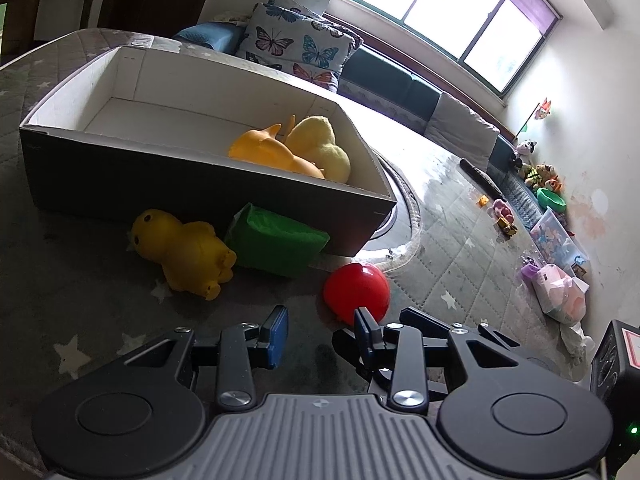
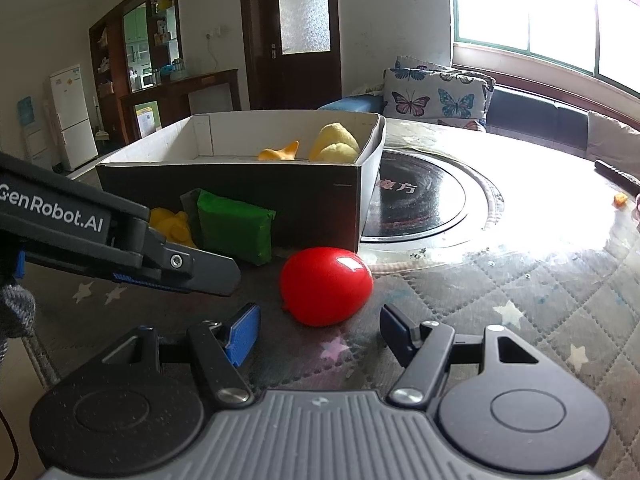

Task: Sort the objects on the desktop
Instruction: 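Close the left gripper on the red ball while the right gripper grips it too, then lift the red ball with both grippers and carry it over the box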

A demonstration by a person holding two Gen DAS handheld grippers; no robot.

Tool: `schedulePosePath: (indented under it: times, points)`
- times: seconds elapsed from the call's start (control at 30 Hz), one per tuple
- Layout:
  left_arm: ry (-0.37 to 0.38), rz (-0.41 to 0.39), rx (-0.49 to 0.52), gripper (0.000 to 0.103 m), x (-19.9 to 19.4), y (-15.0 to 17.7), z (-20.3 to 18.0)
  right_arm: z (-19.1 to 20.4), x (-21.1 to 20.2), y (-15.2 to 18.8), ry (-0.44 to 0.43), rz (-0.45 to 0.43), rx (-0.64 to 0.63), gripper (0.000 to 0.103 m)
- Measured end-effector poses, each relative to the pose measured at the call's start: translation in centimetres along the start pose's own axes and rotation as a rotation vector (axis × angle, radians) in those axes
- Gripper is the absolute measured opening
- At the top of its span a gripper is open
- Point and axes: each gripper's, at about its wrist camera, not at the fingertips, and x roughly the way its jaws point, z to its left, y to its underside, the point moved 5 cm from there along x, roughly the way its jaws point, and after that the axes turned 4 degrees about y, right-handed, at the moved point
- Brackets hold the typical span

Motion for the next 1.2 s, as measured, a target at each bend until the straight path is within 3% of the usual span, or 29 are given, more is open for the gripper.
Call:
schedulePosePath:
  times: [0.57, 0.77, 1.2]
  points:
    - [0.008, 0.037, 0.048, 0.038, 2.8, -1.2, -1.5, 0.1, 2.1, -1.1, 0.015, -0.009, -0.036, 0.067]
    - [0.004, 0.043, 0.071, 0.038, 3.6, -1.4, -1.9, 0.0, 2.1, -1.1, 0.011, -0.008, -0.049, 0.059]
    - [-0.002, 0.078, 0.158, 0.039, 4.3, -1.0, -2.8, 0.1, 1.6, -0.9, -0.003, -0.008, -0.055, 0.058]
